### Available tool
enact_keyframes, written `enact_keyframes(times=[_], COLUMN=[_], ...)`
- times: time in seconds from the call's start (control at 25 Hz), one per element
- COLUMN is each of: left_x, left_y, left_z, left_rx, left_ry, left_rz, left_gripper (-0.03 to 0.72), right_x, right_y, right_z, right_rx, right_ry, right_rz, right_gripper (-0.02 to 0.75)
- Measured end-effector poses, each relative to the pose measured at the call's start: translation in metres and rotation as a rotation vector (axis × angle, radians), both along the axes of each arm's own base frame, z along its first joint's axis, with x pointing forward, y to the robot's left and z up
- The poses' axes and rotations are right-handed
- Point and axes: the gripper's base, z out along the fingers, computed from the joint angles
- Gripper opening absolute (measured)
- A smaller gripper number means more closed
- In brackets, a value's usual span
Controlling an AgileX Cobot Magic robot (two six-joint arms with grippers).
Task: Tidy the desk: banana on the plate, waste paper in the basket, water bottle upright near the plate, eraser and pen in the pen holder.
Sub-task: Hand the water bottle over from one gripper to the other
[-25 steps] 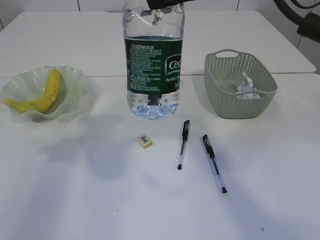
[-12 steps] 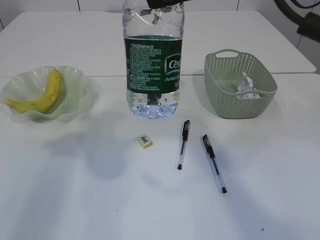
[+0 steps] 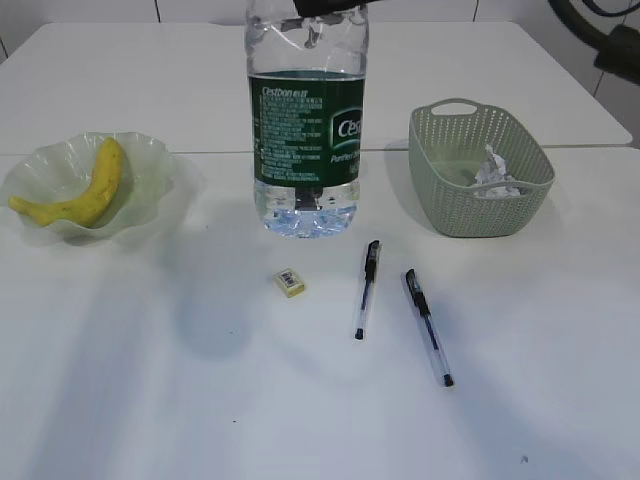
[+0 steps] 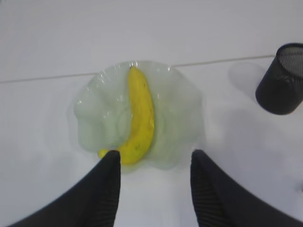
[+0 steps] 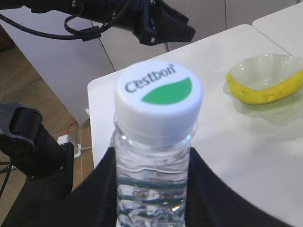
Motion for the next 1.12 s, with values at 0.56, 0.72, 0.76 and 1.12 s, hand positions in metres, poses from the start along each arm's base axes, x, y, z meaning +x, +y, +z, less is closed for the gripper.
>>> enact_keyframes(times=[0.56, 0.72, 0.76, 1.12], left_x=[-0.002, -0.010, -0.012, -0.022], left_y=[-0.013, -0.038, -0.043, -0.076], left_z=[-0.027, -0.036, -0.036, -0.029], left_rx=[-0.023, -0.035, -0.043, -0.197], left_ry=[-0.250, -0.342, -0.358, -0.425], left_rz=[-0.040, -0.142, -0.167, -0.358], left_gripper=[0.340, 0.340, 0.340, 0.340], right_x=[0.001, 0.001, 0.001, 0.003], right_y=[0.000, 0.000, 0.000, 0.000], right_z=[0.000, 0.000, 0.000, 0.001], right_rx=[0.001, 0.001, 0.001, 0.005], right_ry=[-0.003, -0.003, -0.003, -0.012], right_rz=[-0.007, -0.007, -0.007, -0.027], right_gripper=[0.234, 0.233, 0.233, 0.233])
